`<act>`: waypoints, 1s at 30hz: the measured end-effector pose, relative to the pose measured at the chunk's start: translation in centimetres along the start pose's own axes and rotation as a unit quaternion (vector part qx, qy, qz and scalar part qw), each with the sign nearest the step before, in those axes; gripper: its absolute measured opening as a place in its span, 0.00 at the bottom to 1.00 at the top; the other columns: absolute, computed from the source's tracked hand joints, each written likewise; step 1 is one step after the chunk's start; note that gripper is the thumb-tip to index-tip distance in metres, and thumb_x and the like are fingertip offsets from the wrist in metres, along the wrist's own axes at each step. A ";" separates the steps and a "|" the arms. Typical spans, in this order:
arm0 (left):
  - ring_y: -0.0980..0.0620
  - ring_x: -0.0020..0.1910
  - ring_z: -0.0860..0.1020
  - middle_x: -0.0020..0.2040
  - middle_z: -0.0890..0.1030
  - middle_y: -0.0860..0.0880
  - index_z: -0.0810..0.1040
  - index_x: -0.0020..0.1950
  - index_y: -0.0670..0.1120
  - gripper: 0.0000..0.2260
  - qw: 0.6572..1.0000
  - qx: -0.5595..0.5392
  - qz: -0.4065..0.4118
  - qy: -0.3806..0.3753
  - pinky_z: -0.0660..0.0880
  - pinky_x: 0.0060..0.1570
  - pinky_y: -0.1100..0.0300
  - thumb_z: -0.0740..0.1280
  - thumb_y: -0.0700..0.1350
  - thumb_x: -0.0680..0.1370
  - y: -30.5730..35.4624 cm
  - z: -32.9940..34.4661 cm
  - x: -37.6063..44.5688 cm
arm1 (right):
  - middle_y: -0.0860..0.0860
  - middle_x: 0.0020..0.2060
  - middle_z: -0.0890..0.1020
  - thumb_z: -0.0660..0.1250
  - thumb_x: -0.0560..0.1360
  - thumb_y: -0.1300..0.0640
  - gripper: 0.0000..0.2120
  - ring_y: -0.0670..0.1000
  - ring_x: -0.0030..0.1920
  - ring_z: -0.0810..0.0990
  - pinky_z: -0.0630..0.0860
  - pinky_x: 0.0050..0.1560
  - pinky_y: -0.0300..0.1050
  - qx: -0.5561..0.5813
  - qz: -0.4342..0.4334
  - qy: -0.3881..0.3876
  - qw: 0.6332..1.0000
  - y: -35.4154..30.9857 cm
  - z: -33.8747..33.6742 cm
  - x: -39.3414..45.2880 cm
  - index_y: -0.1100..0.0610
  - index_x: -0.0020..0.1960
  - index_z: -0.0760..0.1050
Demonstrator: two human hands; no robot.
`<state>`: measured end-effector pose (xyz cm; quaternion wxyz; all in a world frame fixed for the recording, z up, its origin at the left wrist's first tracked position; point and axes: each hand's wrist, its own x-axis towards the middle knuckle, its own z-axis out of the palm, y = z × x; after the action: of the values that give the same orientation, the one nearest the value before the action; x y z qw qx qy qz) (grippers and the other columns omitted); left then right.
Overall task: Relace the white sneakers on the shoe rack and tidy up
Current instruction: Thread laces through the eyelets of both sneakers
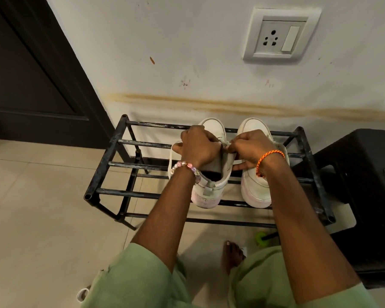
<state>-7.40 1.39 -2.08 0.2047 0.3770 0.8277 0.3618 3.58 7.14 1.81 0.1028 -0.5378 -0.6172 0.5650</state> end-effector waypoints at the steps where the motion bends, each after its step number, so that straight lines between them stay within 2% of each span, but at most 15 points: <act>1: 0.48 0.60 0.74 0.52 0.82 0.49 0.85 0.44 0.44 0.04 0.997 -0.070 -0.022 -0.001 0.69 0.62 0.52 0.72 0.41 0.71 0.3 -0.3 -0.1 | 0.58 0.42 0.80 0.67 0.72 0.69 0.06 0.56 0.44 0.81 0.79 0.26 0.44 0.003 -0.001 0.000 1.000 0.0 0.0 0.0 0.60 0.39 0.76; 3: 0.57 0.51 0.78 0.42 0.83 0.53 0.84 0.44 0.40 0.04 0.967 -0.247 -0.056 -0.031 0.73 0.55 0.61 0.71 0.35 0.72 1.4 -1.4 -0.6 | 0.58 0.40 0.80 0.66 0.72 0.69 0.07 0.55 0.41 0.81 0.79 0.26 0.44 0.005 -0.002 -0.005 1.000 0.0 -0.1 -0.2 0.60 0.39 0.76; 4: 0.60 0.49 0.79 0.42 0.83 0.55 0.83 0.44 0.39 0.04 0.944 -0.321 -0.064 -0.045 0.73 0.54 0.65 0.71 0.33 0.72 2.0 -2.1 -0.8 | 0.57 0.39 0.80 0.66 0.73 0.70 0.07 0.54 0.40 0.81 0.79 0.26 0.44 0.005 -0.003 -0.008 1.000 0.0 -0.1 -0.2 0.60 0.39 0.76; 6: 0.56 0.54 0.79 0.48 0.83 0.50 0.82 0.43 0.41 0.05 0.900 -0.427 -0.067 -0.062 0.72 0.59 0.63 0.70 0.33 0.73 2.7 -3.4 -1.0 | 0.57 0.39 0.80 0.66 0.73 0.69 0.08 0.54 0.40 0.81 0.80 0.28 0.45 0.004 -0.006 -0.011 1.000 0.0 -0.2 -0.2 0.60 0.38 0.76; 7: 0.54 0.53 0.79 0.47 0.84 0.48 0.82 0.42 0.42 0.05 0.878 -0.469 -0.062 -0.070 0.73 0.60 0.61 0.69 0.33 0.73 2.9 -3.9 -1.0 | 0.57 0.39 0.80 0.66 0.73 0.69 0.08 0.54 0.40 0.81 0.80 0.29 0.46 0.003 -0.005 -0.011 1.000 0.0 -0.2 -0.3 0.59 0.38 0.76; 10: 0.51 0.46 0.81 0.39 0.84 0.47 0.77 0.41 0.41 0.09 0.832 -0.542 -0.090 -0.079 0.77 0.47 0.65 0.61 0.33 0.78 2.8 -4.6 -0.8 | 0.56 0.39 0.80 0.66 0.73 0.70 0.08 0.53 0.39 0.80 0.80 0.27 0.44 0.012 0.001 -0.014 1.000 0.0 -0.2 -0.4 0.59 0.38 0.76; 11: 0.50 0.43 0.80 0.36 0.83 0.46 0.75 0.40 0.41 0.09 0.845 -0.520 -0.106 -0.069 0.78 0.41 0.67 0.59 0.34 0.78 2.6 -4.6 -0.6 | 0.56 0.39 0.80 0.66 0.73 0.70 0.08 0.52 0.39 0.80 0.80 0.27 0.44 0.013 0.001 -0.015 1.000 0.0 -0.2 -0.4 0.60 0.39 0.76; 13: 0.50 0.38 0.77 0.34 0.78 0.48 0.73 0.40 0.42 0.05 0.922 -0.373 -0.092 -0.037 0.75 0.36 0.67 0.61 0.39 0.75 2.0 -3.9 -0.2 | 0.56 0.39 0.79 0.66 0.73 0.70 0.08 0.52 0.38 0.80 0.80 0.27 0.44 0.012 0.000 -0.016 1.000 -0.1 -0.1 -0.5 0.60 0.39 0.76; 15: 0.51 0.43 0.75 0.40 0.78 0.51 0.75 0.44 0.47 0.07 0.982 -0.177 -0.055 -0.044 0.74 0.50 0.57 0.62 0.48 0.72 1.3 -3.0 0.0 | 0.56 0.38 0.79 0.65 0.74 0.70 0.08 0.51 0.37 0.79 0.80 0.26 0.44 0.014 0.000 -0.017 1.000 -0.2 -0.1 -0.6 0.60 0.39 0.76; 17: 0.52 0.44 0.74 0.42 0.79 0.52 0.80 0.46 0.47 0.11 0.997 0.007 -0.037 -0.069 0.65 0.59 0.51 0.62 0.52 0.74 0.9 -2.0 -0.4 | 0.56 0.38 0.79 0.65 0.74 0.70 0.08 0.51 0.36 0.79 0.80 0.26 0.43 0.013 0.001 -0.015 1.000 -0.2 -0.1 -0.6 0.60 0.40 0.76; 19: 0.50 0.45 0.73 0.42 0.79 0.50 0.83 0.47 0.45 0.14 0.992 0.111 -0.009 -0.056 0.59 0.53 0.51 0.63 0.53 0.75 1.3 -1.4 -0.9 | 0.56 0.38 0.79 0.64 0.74 0.69 0.09 0.51 0.37 0.80 0.80 0.26 0.43 0.005 -0.001 -0.011 1.000 -0.2 -0.1 -0.6 0.59 0.39 0.76; 21: 0.46 0.53 0.73 0.46 0.80 0.49 0.84 0.49 0.47 0.15 0.988 0.142 0.005 -0.059 0.58 0.53 0.50 0.64 0.56 0.75 1.5 -1.0 -1.0 | 0.56 0.39 0.78 0.64 0.75 0.69 0.10 0.52 0.40 0.80 0.80 0.27 0.43 -0.003 -0.005 -0.008 1.000 -0.1 -0.1 -0.6 0.58 0.38 0.75; 23: 0.45 0.57 0.73 0.51 0.81 0.47 0.84 0.51 0.47 0.15 0.990 0.118 -0.002 -0.078 0.63 0.59 0.50 0.65 0.55 0.75 1.2 -0.6 -0.7 | 0.55 0.39 0.78 0.64 0.75 0.69 0.10 0.53 0.42 0.80 0.80 0.28 0.43 -0.005 -0.009 -0.011 1.000 -0.1 -0.2 -0.6 0.57 0.38 0.75; 26: 0.44 0.54 0.77 0.49 0.83 0.45 0.85 0.48 0.46 0.09 0.997 0.019 -0.016 -0.066 0.70 0.60 0.49 0.68 0.49 0.74 0.7 -0.8 -0.5 | 0.55 0.39 0.79 0.66 0.74 0.69 0.09 0.51 0.39 0.79 0.80 0.29 0.45 0.006 -0.006 -0.016 1.000 -0.1 -0.1 -0.6 0.58 0.38 0.76; 30: 0.50 0.47 0.78 0.45 0.84 0.45 0.85 0.47 0.42 0.06 0.995 -0.070 -0.047 -0.061 0.76 0.54 0.53 0.70 0.42 0.74 0.8 -1.2 -0.4 | 0.55 0.40 0.79 0.66 0.73 0.70 0.08 0.51 0.39 0.79 0.80 0.28 0.45 0.016 0.000 -0.014 1.000 -0.1 -0.1 -0.5 0.59 0.39 0.76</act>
<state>-7.48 0.89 -0.71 0.2975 0.3439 0.8031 0.3850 3.84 6.82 2.20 0.1023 -0.5281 -0.6097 0.5822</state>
